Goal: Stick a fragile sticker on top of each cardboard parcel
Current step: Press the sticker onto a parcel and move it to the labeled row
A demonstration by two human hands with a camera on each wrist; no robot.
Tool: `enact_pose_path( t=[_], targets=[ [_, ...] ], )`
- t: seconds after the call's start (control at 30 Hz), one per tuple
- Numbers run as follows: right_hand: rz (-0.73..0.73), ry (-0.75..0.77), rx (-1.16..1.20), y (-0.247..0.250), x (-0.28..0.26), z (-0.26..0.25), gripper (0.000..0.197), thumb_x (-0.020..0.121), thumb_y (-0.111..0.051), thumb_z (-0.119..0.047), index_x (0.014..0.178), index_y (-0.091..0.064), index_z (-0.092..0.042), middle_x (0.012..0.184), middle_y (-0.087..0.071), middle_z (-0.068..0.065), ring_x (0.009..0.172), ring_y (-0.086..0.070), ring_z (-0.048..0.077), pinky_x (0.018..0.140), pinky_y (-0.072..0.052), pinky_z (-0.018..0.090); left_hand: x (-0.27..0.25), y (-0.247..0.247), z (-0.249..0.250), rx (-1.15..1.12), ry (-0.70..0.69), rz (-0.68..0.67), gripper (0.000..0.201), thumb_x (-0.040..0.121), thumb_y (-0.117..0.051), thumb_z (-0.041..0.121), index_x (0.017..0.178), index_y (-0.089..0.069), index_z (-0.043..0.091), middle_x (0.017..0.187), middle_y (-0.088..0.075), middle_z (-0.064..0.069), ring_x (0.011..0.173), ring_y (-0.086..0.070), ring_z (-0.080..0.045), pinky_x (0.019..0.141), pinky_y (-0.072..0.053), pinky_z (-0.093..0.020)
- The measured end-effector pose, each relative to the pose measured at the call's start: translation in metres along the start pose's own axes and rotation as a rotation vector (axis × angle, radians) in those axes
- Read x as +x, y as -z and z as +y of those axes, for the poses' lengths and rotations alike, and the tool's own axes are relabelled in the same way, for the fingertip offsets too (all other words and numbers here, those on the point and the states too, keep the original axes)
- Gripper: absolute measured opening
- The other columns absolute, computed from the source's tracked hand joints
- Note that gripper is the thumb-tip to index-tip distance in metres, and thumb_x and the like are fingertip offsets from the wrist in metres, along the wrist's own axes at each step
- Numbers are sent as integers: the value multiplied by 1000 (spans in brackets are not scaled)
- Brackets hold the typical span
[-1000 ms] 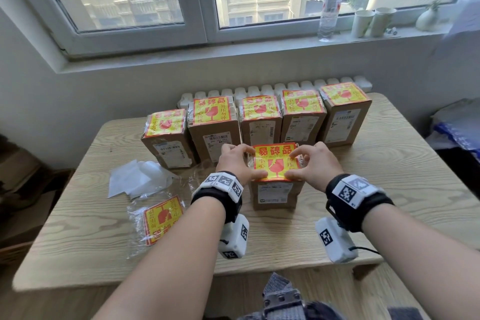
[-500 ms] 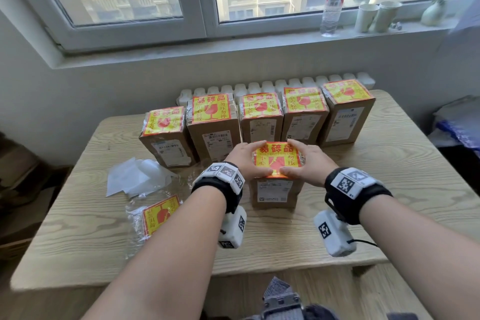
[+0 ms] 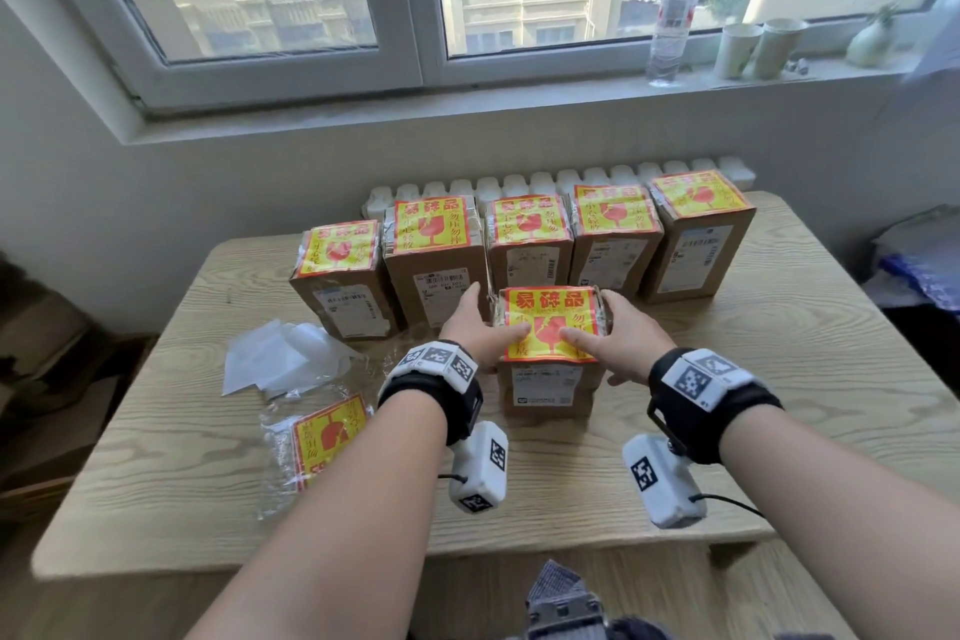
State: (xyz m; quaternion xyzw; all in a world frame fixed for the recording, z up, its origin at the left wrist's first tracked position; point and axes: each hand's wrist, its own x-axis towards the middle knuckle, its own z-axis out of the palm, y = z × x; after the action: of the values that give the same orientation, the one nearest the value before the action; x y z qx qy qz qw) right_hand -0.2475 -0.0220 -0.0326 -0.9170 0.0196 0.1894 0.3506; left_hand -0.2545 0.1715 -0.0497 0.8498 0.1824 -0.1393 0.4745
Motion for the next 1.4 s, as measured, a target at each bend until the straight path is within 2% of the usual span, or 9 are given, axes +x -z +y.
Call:
enact_pose_path(
  t=[0.1, 0.23, 0.47, 0.53, 0.63, 0.83, 1.07, 1.23, 1.4],
  targets=[
    [32, 49, -53, 2, 1, -23, 45, 87, -56, -55, 117, -51, -22, 100, -63, -1, 80, -66, 18, 68, -61, 39, -3, 21, 4, -32, 20, 98, 80, 77, -69, 49, 145, -36, 24, 138, -54, -3, 114, -61, -27, 92, -54, -44],
    [100, 135, -89, -1, 1, -64, 49, 92, -42, -60, 104, -59, -16, 85, -67, 1, 71, -68, 17, 73, -60, 41, -15, 60, 6, -93, -8, 180, 58, 75, -56, 61, 118, -63, 23, 108, -70, -3, 97, -67, -26, 89, -55, -45],
    [26, 332, -18, -24, -8, -140, 46, 97, -38, -52, 96, -62, -12, 82, -70, 6, 69, -70, 20, 69, -61, 40, -45, 133, -12, -234, 10, 402, 71, 69, -55, 65, 124, -62, 20, 120, -67, -6, 110, -63, -28, 99, -48, -44],
    [4, 364, 11, -31, -9, -155, 43, 98, -40, -48, 97, -62, -12, 84, -69, 7, 70, -70, 21, 67, -61, 39, -47, 150, -19, -275, 18, 442, 67, 61, -54, 67, 107, -69, 21, 112, -71, -7, 105, -65, -28, 95, -51, -45],
    [-32, 415, 34, -45, -11, -184, 38, 99, -40, -45, 97, -62, -14, 83, -69, 7, 67, -71, 21, 65, -62, 39, -58, 178, -30, -266, 0, 515, 48, 65, -50, 65, 80, -68, 23, 94, -73, -4, 95, -67, -26, 91, -53, -44],
    [-89, 494, 69, -82, -7, -241, 34, 99, -42, -42, 97, -63, -16, 87, -70, 8, 69, -72, 24, 65, -61, 42, -60, 234, -60, -280, -12, 678, 39, 63, -53, 65, 66, -71, 31, 80, -74, 2, 87, -69, -28, 86, -55, -47],
    [-141, 496, 104, -121, 7, -302, 33, 99, -43, -43, 94, -64, -17, 89, -71, 8, 70, -73, 24, 69, -61, 46, -30, 305, -93, -251, -1, 740, 41, 82, -57, 53, 65, -67, 17, 73, -70, 1, 80, -65, -26, 74, -48, -31],
    [-149, 482, 141, -140, 23, -342, 31, 99, -44, -42, 93, -63, -18, 86, -71, 3, 69, -73, 23, 72, -61, 44, -1, 352, -109, -262, 0, 744, 44, 81, -59, 51, 63, -67, 11, 73, -71, -3, 79, -66, -27, 77, -51, -36],
    [-134, 468, 207, -167, 38, -375, 31, 97, -48, -42, 100, -65, -16, 90, -71, 5, 69, -73, 26, 73, -61, 45, 22, 393, -125, -224, 20, 750, 43, 86, -59, 46, 59, -63, 13, 64, -62, 2, 66, -54, -21, 62, -38, -29]
  ],
)
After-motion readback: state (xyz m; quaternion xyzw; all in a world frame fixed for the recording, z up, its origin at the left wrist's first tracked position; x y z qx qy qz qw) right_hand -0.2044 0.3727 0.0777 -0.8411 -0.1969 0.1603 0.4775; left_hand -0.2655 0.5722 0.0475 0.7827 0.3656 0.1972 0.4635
